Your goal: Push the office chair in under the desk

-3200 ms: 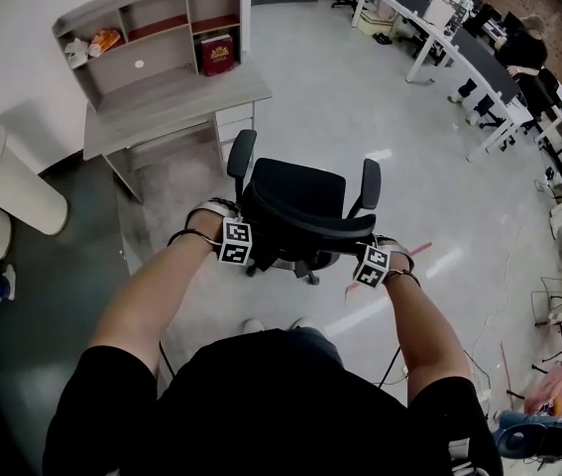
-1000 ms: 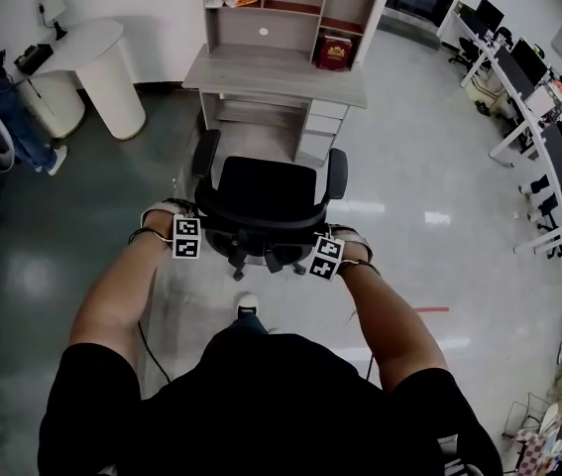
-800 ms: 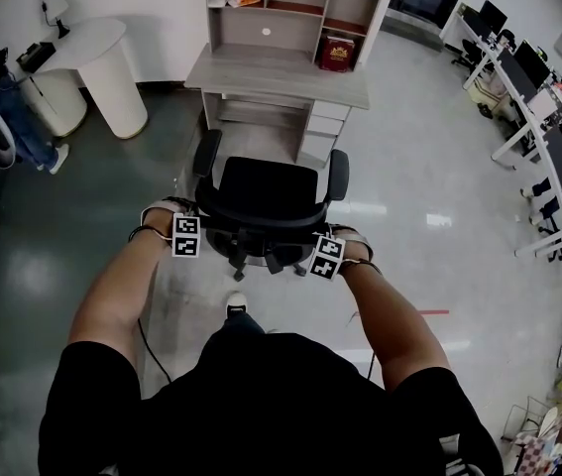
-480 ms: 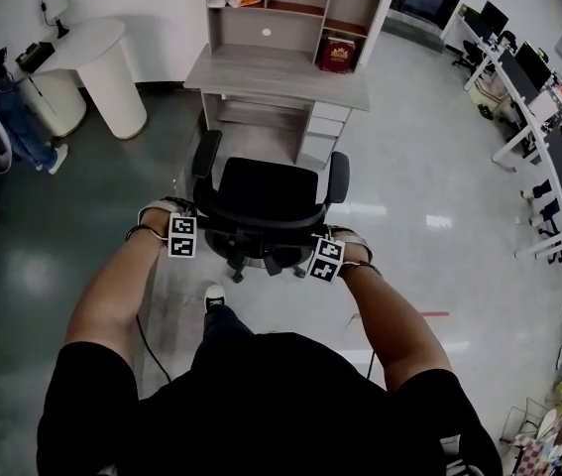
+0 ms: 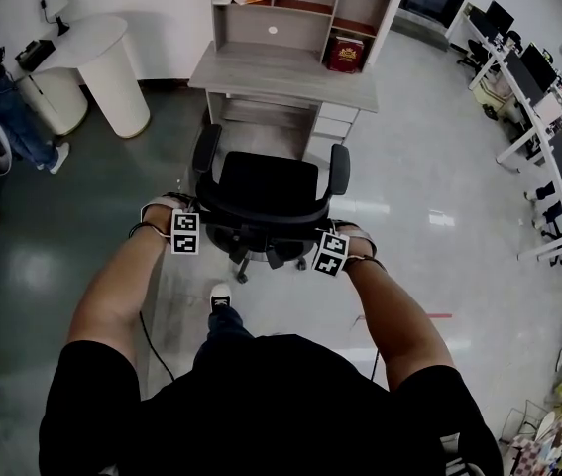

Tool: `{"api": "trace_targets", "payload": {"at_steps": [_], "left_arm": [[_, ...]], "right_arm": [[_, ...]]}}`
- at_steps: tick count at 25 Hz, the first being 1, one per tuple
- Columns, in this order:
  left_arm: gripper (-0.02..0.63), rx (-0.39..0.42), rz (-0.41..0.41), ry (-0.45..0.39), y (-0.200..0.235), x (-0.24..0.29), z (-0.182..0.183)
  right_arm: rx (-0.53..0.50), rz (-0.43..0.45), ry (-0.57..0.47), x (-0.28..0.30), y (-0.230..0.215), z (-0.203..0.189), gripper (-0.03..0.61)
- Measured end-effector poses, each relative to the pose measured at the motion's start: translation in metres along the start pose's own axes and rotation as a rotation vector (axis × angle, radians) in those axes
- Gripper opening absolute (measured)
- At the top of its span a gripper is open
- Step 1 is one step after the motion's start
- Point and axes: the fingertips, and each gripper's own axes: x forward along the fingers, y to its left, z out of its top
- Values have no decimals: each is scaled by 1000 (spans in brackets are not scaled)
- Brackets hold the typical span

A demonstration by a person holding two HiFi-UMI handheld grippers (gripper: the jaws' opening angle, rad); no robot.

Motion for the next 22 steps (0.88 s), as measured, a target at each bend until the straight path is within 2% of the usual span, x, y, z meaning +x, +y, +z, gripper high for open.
{"api": "trace_targets", "payload": {"at_steps": [7,22], "left_arm": [[75,-5,37,-35,33,16,-23],[72,3,19,-72,105,59,-60]], "right_arm": [[-1,10,0,19,-29,20,106],[7,20,37,65,-108,44,106]]}}
